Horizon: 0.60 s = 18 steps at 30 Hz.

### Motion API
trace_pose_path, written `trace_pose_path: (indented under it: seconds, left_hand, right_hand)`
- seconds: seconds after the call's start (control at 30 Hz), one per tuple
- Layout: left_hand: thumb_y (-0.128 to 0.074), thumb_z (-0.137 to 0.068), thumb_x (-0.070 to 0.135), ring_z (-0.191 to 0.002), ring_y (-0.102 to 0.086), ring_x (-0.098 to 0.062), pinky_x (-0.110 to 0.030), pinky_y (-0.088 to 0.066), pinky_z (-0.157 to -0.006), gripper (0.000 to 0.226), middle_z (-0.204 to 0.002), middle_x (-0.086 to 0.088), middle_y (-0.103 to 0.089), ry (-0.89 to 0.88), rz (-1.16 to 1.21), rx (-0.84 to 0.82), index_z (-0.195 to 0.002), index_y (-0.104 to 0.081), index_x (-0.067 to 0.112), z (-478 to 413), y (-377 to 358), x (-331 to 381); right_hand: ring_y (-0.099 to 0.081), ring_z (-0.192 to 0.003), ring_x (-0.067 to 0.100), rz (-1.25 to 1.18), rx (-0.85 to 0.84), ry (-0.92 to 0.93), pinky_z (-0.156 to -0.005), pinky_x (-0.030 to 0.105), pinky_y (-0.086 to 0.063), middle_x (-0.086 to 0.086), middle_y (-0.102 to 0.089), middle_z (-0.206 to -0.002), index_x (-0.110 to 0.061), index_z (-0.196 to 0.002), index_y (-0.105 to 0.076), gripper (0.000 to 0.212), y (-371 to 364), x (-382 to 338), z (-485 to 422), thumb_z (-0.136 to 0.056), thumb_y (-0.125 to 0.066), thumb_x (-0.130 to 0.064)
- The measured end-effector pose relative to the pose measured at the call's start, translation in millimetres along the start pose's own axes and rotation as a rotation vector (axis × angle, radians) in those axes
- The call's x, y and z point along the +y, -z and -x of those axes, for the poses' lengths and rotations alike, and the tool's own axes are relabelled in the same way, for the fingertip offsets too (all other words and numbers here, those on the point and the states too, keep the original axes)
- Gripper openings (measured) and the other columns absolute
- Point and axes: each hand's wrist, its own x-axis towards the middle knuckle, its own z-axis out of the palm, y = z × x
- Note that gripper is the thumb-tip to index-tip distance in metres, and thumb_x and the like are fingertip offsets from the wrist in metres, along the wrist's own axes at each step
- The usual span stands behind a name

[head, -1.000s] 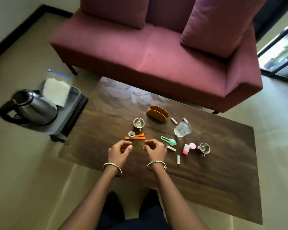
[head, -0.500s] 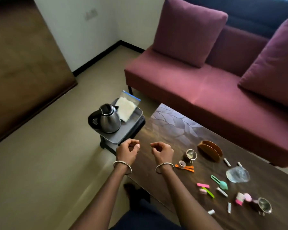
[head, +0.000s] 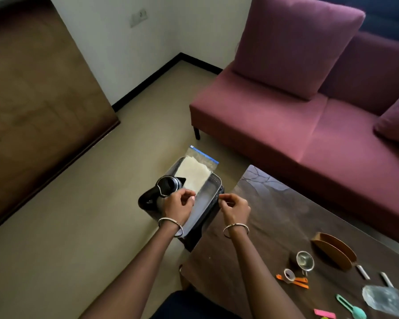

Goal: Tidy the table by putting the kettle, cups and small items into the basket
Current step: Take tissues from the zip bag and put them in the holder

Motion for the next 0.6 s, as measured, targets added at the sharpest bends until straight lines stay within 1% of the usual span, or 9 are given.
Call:
trace_pose_path:
  seconds: [0.07, 0.17, 0.3, 0.47, 0.6]
  left_hand:
    - [-0.067, -0.085, 0.014, -0.076, -0.071, -0.012, -0.034, -0.058, -0.081, 0.010, -0.078, 0.005, -0.074, -0.004, -0.027, -0.020, -0.090, -0.074, 0.020, -34.5, 1.1, 1.5]
    - [-0.066, -0.085, 0.013, -0.075, -0.070, -0.013, -0.035, -0.057, -0.079, 0.012, -0.077, 0.005, -0.074, -0.015, -0.039, -0.038, -0.088, -0.073, 0.022, -76.8, 0.3, -0.2]
    - [-0.067, -0.084, 0.014, -0.073, -0.069, -0.009, -0.030, -0.057, -0.074, 0.013, -0.075, 0.011, -0.073, -0.042, -0.097, -0.020, -0.084, -0.073, 0.026, -121.9, -2.7, -7.5]
    - [-0.067, -0.084, 0.013, -0.076, -0.069, -0.017, -0.031, -0.055, -0.079, 0.011, -0.079, 0.004, -0.074, -0.027, -0.109, -0.011, -0.085, -0.074, 0.022, -181.5, -5.6, -19.3]
    - [-0.068, -0.085, 0.017, -0.083, -0.070, -0.021, -0.026, -0.051, -0.081, 0.009, -0.087, -0.002, -0.075, 0.004, -0.180, -0.093, -0.091, -0.073, 0.017, -232.8, -13.1, -32.0]
  right_hand:
    - [-0.073, -0.072, 0.012, 0.002, 0.021, -0.044, -0.078, 0.040, -0.062, -0.005, -0.076, -0.074, -0.023, -0.082, -0.081, 0.016, -13.3, -4.8, -25.0, -0.079, -0.074, -0.009]
    - [-0.073, -0.072, 0.011, 0.030, 0.018, -0.057, -0.078, 0.039, -0.062, -0.006, -0.076, -0.074, -0.024, -0.082, -0.080, 0.016, -30.5, -9.2, -57.5, -0.080, -0.072, -0.010]
    - [-0.072, -0.076, 0.015, 0.088, 0.014, -0.094, -0.079, 0.039, -0.060, -0.004, -0.076, -0.076, -0.023, -0.084, -0.080, 0.015, -50.1, -16.9, -96.3, -0.081, -0.070, -0.012]
    - [-0.071, -0.083, 0.018, 0.147, 0.028, -0.141, -0.085, 0.033, -0.056, -0.004, -0.075, -0.078, -0.023, -0.087, -0.078, 0.012, -73.3, -20.5, -146.7, -0.084, -0.069, -0.016]
    - [-0.072, -0.091, 0.020, 0.221, 0.002, -0.196, -0.089, 0.037, -0.056, 0.001, -0.077, -0.092, -0.020, -0.097, -0.077, 0.014, -94.9, -17.2, -182.5, -0.087, -0.068, -0.019]
